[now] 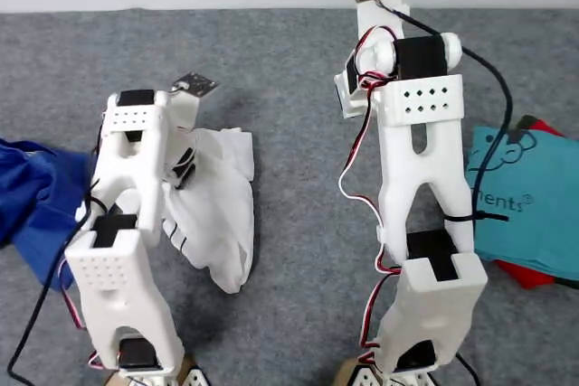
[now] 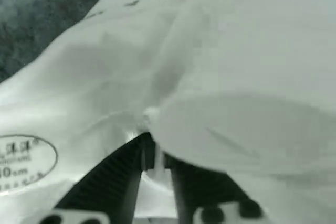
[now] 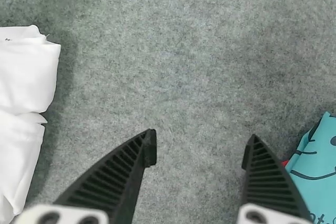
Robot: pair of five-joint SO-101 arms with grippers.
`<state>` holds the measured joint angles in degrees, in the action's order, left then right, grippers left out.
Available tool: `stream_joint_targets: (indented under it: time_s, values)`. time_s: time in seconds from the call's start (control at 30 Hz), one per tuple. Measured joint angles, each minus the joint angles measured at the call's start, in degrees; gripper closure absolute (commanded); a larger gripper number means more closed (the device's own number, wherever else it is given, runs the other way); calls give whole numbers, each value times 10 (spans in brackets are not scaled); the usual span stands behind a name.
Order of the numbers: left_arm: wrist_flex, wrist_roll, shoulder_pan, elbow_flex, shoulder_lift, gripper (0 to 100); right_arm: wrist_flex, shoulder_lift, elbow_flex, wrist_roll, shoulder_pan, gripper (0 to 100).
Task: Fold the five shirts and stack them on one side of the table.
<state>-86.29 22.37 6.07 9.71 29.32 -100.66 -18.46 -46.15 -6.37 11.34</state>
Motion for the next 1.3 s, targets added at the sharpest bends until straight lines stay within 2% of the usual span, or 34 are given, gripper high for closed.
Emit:
stream_joint_targets:
  time_s: [0.23,0.43,0.57,0.67,0.93,1.13,1.3]
  values:
    - [-24,3,-11,0,-170,996,0,0,0,0,1,729]
    - [-24,-33,55,-1,-335,996,0,0,0,0,1,729]
    - [-24,-64,141,-1,-418,996,0,0,0,0,1,729]
    - [-24,-88,232,-1,-456,996,0,0,0,0,16,727]
    - [-37,-99,469,-33,-486,995,0,-10,0,0,123,726]
    - [-19,-99,578,-91,-486,995,4,-69,0,0,219,725]
    - [9,-99,622,-149,-486,995,16,-100,0,0,292,725]
